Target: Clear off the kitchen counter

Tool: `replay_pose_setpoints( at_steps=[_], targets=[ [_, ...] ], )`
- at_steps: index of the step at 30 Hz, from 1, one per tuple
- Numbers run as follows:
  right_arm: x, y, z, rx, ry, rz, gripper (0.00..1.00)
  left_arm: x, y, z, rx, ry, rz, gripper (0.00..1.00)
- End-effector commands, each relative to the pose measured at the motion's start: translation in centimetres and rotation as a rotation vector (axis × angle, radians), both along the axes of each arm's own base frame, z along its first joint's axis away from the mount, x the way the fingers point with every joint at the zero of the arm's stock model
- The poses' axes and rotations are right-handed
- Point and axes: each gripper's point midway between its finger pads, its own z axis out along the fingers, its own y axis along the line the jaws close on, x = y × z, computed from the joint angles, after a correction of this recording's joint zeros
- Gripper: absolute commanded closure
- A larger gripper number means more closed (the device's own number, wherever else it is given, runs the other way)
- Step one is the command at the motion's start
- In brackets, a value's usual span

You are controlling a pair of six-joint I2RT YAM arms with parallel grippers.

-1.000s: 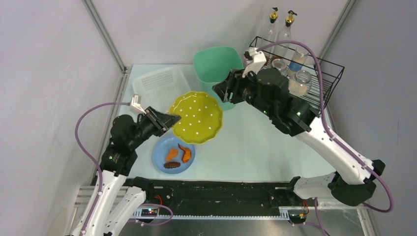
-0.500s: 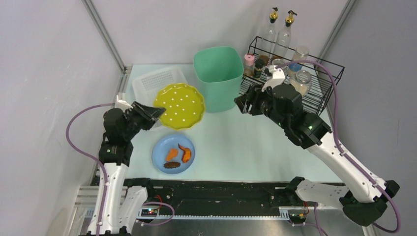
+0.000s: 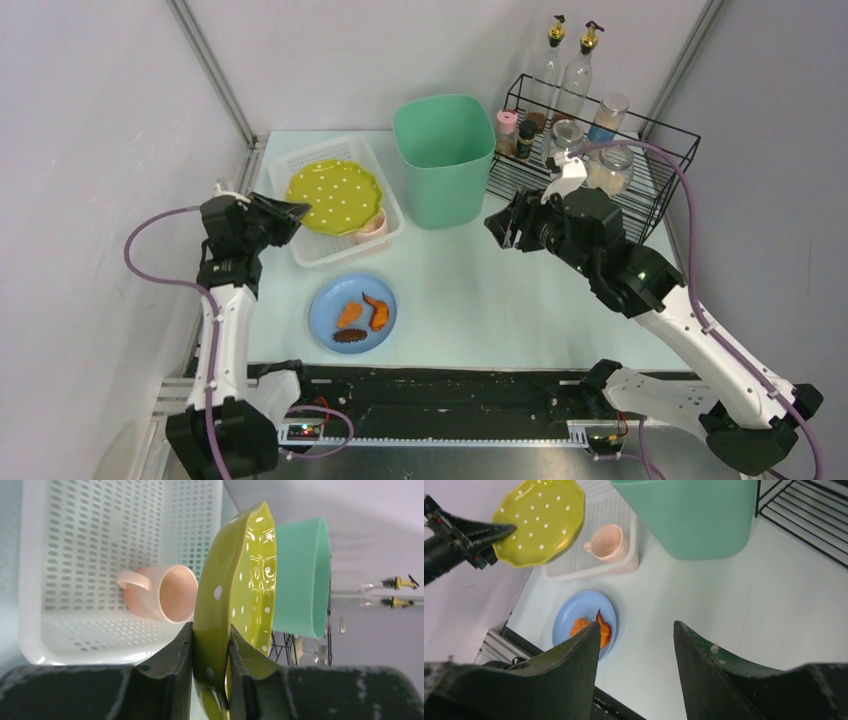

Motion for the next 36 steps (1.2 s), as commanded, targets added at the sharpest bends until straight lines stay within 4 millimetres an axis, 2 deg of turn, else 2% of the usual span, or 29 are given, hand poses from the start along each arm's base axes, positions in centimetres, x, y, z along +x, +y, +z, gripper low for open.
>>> replay_pose_setpoints(
  at_steps=[1, 4, 5, 6, 7, 8, 11, 15, 16, 17, 18, 19, 20, 25, 26, 28, 31, 36],
  targets=[
    [-1.1, -0.8, -0.2, 0.023, 0.004, 0.003, 0.40, 3.5, 1.2, 7.8, -0.011, -0.245, 0.042, 1.00],
    [-1.5, -1.2, -0.9, 0.020, 0.015, -0.001, 0.40, 5.5, 2.3, 7.2, -0.024, -0.213, 0.091, 1.00],
    [-1.7, -1.4, -0.8, 0.025, 0.012, -0.001, 0.40, 5.9, 2.6, 7.7, -0.025, -0.219, 0.104, 1.00],
    [-1.9, -1.5, -1.1, 0.028, 0.018, -0.001, 0.40, 6.7, 3.2, 7.0, -0.024, -0.197, 0.129, 1.00],
    [-2.0, -1.6, -1.2, 0.029, 0.022, -0.001, 0.40, 7.2, 3.5, 7.4, -0.020, -0.203, 0.143, 1.00],
    [-2.3, -1.7, -1.5, 0.030, 0.026, -0.002, 0.40, 7.9, 4.1, 6.7, -0.019, -0.181, 0.170, 1.00],
    [-2.8, -2.2, -2.1, 0.029, 0.043, -0.006, 0.40, 9.4, 5.3, 6.3, -0.012, -0.161, 0.221, 1.00],
    [-3.5, -3.0, -2.7, 0.030, 0.047, -0.017, 0.40, 11.8, 6.6, 4.4, -0.006, -0.109, 0.268, 1.00],
    [-3.7, -3.3, -2.7, 0.032, 0.045, -0.022, 0.40, 12.2, 6.7, 4.5, -0.004, -0.113, 0.271, 1.00],
    [-3.8, -3.4, -2.9, 0.030, 0.049, -0.026, 0.40, 12.7, 6.8, 3.7, -0.003, -0.094, 0.275, 1.00],
    [-3.9, -3.6, -2.9, 0.032, 0.048, -0.028, 0.40, 13.1, 6.8, 3.8, -0.003, -0.098, 0.273, 1.00],
    [-4.0, -3.9, -2.8, 0.032, 0.047, -0.035, 0.39, 13.7, 6.7, 2.8, -0.004, -0.075, 0.268, 1.00],
    [-4.1, -4.0, -2.9, 0.031, 0.048, -0.038, 0.39, 14.1, 6.6, 2.8, -0.005, -0.076, 0.268, 1.00],
    [-4.4, -4.9, -3.2, 0.019, 0.048, -0.063, 0.39, 16.4, 5.9, 0.5, 0.009, -0.027, 0.259, 1.00],
    [-4.5, -5.0, -3.3, 0.017, 0.052, -0.066, 0.39, 16.8, 5.5, 0.9, 0.018, -0.036, 0.247, 1.00],
    [-4.6, -5.2, -3.3, 0.019, 0.053, -0.072, 0.39, 17.9, 5.2, 0.0, 0.039, -0.018, 0.244, 1.00],
    [-4.8, -5.6, -3.4, 0.020, 0.057, -0.083, 0.39, 19.0, 4.9, -0.3, 0.069, -0.007, 0.236, 1.00],
    [-5.2, -6.2, -3.8, 0.016, 0.065, -0.099, 0.39, 20.2, 4.5, -2.3, 0.088, 0.036, 0.230, 1.00]
  ],
)
